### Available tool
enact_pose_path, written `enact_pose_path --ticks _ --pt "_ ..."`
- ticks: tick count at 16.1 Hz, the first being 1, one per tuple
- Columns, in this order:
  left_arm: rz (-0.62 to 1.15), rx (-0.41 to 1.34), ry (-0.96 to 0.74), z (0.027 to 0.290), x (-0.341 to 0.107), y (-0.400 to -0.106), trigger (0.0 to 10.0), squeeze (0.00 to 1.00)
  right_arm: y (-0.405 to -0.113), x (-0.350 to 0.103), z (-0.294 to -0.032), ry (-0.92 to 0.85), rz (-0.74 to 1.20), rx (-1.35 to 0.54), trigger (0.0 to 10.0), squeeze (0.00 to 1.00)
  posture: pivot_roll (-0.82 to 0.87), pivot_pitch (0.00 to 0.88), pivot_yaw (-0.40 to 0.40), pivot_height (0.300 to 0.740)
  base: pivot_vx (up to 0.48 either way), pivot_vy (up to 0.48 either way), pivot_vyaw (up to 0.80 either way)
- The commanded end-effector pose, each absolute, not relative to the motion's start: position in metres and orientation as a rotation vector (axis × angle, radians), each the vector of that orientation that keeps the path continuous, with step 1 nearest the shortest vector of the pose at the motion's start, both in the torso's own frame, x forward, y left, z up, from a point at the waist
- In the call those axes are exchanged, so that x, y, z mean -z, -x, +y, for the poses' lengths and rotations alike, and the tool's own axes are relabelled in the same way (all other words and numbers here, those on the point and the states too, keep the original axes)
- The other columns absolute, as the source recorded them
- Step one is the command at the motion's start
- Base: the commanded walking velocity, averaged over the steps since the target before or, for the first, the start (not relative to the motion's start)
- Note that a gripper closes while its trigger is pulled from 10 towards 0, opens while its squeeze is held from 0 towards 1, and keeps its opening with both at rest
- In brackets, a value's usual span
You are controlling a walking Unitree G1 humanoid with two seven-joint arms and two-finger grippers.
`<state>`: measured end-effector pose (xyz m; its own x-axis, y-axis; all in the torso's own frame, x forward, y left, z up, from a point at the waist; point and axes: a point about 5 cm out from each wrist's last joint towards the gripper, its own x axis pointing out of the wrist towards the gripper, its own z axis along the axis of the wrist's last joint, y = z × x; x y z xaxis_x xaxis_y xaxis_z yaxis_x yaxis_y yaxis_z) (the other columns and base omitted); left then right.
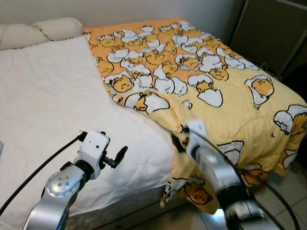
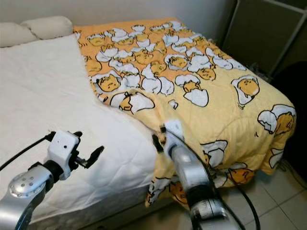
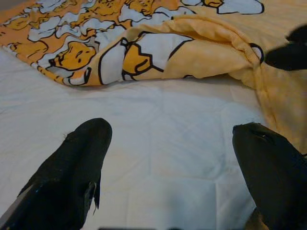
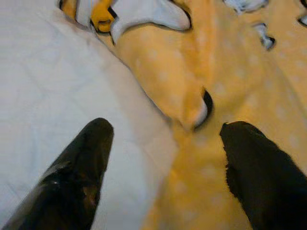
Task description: Clean up the room
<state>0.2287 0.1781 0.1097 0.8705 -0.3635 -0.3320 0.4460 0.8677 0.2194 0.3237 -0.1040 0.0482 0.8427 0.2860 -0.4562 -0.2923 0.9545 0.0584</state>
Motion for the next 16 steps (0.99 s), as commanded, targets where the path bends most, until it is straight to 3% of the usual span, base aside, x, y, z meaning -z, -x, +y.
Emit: enact_pose_path --ticks 1,9,10,13,14,15,16 --pt "0.294 0.451 -0.308 0.179 -0.114 -0.229 10.0 0.0 -0.326 -0.043 -0.103 0.039 0.526 -0.302 10.0 1.0 0.02 0.0 -0.007 0.74 0.0 0.0 0.0" --pt "0.378 0.769 -0.342 0.168 -0.13 -0.209 10.0 0.0 -0.331 -0.029 -0.107 0.312 0.678 -0.174 10.0 1.0 0.06 0.01 0.004 0.74 0.0 0.0 0.0" --pt "0.391 0.786 -0.349 0.169 -0.131 -0.207 10.0 0.0 -0.329 -0.026 -0.11 0.35 0.696 -0.148 10.0 0.0 0.07 0.032 0.004 0.74 0.0 0.0 0.0" --pt "0.413 0.816 -0.365 0.17 -0.134 -0.205 10.0 0.0 -0.327 -0.022 -0.116 0.335 0.709 -0.097 10.0 0.0 0.09 0.051 0.008 0.74 0.0 0.0 0.0" --pt "0.413 0.823 -0.366 0.17 -0.136 -0.204 10.0 0.0 -0.327 -0.021 -0.119 0.308 0.711 -0.088 4.9 0.0 0.11 0.061 0.011 0.74 0.0 0.0 0.0" --pt "0.413 0.83 -0.369 0.17 -0.138 -0.202 10.0 0.0 -0.327 -0.021 -0.122 0.288 0.706 -0.08 1.4 0.0 0.13 0.072 0.018 0.74 0.0 0.0 0.0" --pt "0.414 0.835 -0.375 0.17 -0.14 -0.201 10.0 0.0 -0.328 -0.022 -0.124 0.285 0.698 -0.077 1.4 0.0 0.13 0.076 0.018 0.74 0.0 0.0 0.0"
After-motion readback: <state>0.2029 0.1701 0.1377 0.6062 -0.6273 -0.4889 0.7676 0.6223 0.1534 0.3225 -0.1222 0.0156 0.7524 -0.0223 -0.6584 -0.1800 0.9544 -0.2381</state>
